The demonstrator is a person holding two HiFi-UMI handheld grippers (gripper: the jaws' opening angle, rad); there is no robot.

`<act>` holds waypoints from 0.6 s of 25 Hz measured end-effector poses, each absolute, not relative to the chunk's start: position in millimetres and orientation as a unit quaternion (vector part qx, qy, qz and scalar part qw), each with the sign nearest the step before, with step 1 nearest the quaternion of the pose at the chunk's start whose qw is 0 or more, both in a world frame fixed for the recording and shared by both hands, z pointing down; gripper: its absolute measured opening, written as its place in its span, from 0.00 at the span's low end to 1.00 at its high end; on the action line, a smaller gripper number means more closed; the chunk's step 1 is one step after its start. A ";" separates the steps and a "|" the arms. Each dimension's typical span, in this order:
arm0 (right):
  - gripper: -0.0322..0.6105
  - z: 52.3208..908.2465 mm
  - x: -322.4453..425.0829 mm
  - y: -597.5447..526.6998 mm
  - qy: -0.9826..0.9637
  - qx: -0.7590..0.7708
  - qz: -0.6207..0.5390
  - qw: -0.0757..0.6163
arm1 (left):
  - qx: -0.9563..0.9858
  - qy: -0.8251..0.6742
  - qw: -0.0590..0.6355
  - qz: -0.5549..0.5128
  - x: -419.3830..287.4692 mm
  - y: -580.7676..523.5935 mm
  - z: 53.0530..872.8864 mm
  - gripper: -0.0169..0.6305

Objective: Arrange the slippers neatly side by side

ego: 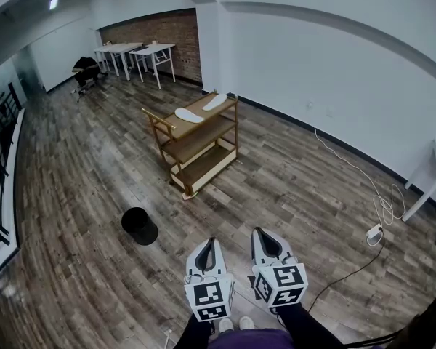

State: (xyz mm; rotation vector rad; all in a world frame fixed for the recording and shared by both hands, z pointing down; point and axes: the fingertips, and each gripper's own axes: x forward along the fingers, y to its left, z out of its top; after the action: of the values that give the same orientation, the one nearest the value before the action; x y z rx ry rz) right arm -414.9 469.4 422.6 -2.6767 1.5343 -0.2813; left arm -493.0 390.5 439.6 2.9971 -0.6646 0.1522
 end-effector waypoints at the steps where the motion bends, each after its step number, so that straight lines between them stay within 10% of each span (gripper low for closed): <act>1: 0.05 422.7 -414.4 470.2 0.492 -0.865 -0.091 0.023 | 0.974 -0.218 0.035 0.049 -495.2 389.4 440.2 0.03; 15: 0.05 444.6 -440.5 464.7 0.476 -0.871 -0.119 -0.001 | 0.968 -0.234 0.059 0.076 -536.9 362.2 466.1 0.03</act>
State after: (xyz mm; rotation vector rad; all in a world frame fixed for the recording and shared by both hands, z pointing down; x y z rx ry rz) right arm -440.5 464.7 444.6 -2.7398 1.4957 -0.3756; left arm -536.9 362.2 466.1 2.9304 -0.7079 0.2295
